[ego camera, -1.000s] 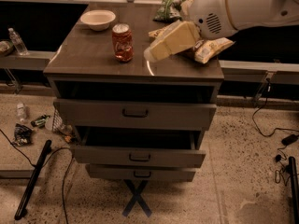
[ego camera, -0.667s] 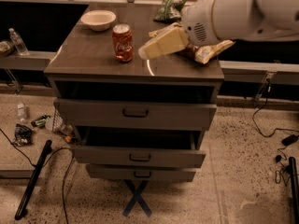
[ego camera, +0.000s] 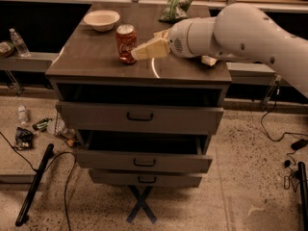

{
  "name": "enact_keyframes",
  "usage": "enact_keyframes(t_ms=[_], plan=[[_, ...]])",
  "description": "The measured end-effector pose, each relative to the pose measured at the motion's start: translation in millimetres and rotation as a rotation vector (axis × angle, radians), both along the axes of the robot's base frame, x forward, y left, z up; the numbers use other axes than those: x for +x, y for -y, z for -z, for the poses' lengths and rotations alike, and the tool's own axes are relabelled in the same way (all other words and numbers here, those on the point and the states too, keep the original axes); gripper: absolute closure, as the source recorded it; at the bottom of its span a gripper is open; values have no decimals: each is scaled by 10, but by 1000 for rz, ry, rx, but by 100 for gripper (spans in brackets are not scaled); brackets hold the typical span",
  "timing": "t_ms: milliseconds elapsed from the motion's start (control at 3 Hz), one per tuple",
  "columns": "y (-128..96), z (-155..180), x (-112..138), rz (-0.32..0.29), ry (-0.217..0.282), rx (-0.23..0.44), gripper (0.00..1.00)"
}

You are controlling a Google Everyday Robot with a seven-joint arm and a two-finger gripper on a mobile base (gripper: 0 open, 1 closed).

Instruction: Move coke can near paper bowl

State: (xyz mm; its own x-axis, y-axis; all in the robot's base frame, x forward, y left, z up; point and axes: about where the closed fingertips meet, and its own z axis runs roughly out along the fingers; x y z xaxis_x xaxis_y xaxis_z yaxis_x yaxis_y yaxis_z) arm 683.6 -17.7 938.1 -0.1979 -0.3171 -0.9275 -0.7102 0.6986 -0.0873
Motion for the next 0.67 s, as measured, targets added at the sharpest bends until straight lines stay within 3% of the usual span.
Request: enact_keyframes(t_ms=[333, 667], plan=[[-368, 238, 514, -3, -1, 29, 0], [-594, 346, 769, -19, -8, 47, 0]])
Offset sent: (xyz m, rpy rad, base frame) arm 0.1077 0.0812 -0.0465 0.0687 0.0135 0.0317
